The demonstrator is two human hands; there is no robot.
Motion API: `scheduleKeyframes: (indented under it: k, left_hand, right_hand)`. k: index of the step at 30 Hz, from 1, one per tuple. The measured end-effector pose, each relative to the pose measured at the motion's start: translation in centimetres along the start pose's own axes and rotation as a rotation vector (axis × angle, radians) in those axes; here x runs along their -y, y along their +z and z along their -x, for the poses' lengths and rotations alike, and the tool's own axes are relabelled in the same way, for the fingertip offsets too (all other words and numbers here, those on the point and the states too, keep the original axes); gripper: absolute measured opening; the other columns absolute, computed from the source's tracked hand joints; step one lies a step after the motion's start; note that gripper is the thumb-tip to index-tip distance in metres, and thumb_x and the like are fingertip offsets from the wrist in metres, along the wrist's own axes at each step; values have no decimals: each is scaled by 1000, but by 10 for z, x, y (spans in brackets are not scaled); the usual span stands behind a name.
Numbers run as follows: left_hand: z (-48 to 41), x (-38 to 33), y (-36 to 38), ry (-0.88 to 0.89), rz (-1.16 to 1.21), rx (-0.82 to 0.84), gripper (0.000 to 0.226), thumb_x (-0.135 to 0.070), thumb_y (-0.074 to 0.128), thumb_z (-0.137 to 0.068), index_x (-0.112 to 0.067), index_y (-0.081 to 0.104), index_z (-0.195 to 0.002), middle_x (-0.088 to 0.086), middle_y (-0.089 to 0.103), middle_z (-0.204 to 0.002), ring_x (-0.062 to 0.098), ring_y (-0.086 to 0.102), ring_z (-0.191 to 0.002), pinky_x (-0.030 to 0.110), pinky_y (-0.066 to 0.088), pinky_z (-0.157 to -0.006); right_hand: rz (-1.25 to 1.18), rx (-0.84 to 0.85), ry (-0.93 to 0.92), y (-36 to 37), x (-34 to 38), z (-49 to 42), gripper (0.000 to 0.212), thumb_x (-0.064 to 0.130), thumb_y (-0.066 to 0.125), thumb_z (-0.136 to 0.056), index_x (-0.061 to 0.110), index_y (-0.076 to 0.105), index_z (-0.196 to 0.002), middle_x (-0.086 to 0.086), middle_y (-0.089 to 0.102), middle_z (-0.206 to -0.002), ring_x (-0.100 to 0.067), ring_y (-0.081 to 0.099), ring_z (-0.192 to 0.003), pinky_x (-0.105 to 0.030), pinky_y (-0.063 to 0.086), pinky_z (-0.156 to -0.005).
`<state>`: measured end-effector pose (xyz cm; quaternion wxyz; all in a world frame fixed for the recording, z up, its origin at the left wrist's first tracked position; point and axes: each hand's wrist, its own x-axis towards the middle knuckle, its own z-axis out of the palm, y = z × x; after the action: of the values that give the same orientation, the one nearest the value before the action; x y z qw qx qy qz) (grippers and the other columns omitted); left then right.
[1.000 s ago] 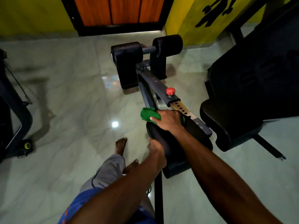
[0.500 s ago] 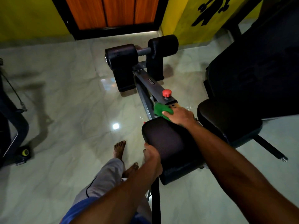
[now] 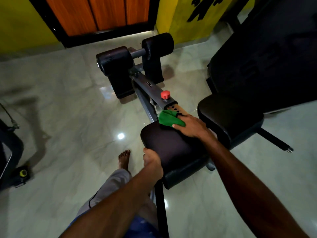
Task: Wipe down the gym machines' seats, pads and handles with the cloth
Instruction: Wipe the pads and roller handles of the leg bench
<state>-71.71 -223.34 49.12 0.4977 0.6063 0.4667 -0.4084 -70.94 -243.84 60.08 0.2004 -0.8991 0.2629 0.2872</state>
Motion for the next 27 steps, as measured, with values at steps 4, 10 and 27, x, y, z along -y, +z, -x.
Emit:
scheduleKeyframes:
  k: [4, 10, 27]
  left_hand:
    - [19, -8, -5, 33, 48, 18, 76, -59, 24, -80, -13, 58, -130, 10, 64, -127, 35, 61, -111, 51, 45, -104]
    - [20, -9, -4, 26, 168, 169, 60, -52, 31, -88, -13, 65, -120, 6, 72, -111, 34, 69, -99, 61, 51, -91]
    - [84, -19, -62, 102, -256, 449, 44, -46, 33, -102, -11, 58, -95, 11, 63, -85, 25, 59, -69, 30, 48, -60]
  right_hand:
    - [60, -131, 58, 12, 1, 32, 61, 62, 52, -97, 29, 49, -148, -14, 45, -153, -40, 48, -134, -45, 37, -112]
    - [-28, -397, 96, 46, -21, 96, 55, 60, 53, -97, 29, 57, -142, -10, 45, -154, -34, 42, -138, -42, 32, -116]
    - [-887, -958, 273, 187, 35, 158, 66, 56, 46, -101, 26, 33, -158, -3, 16, -170, -23, 16, -157, -35, 15, -126]
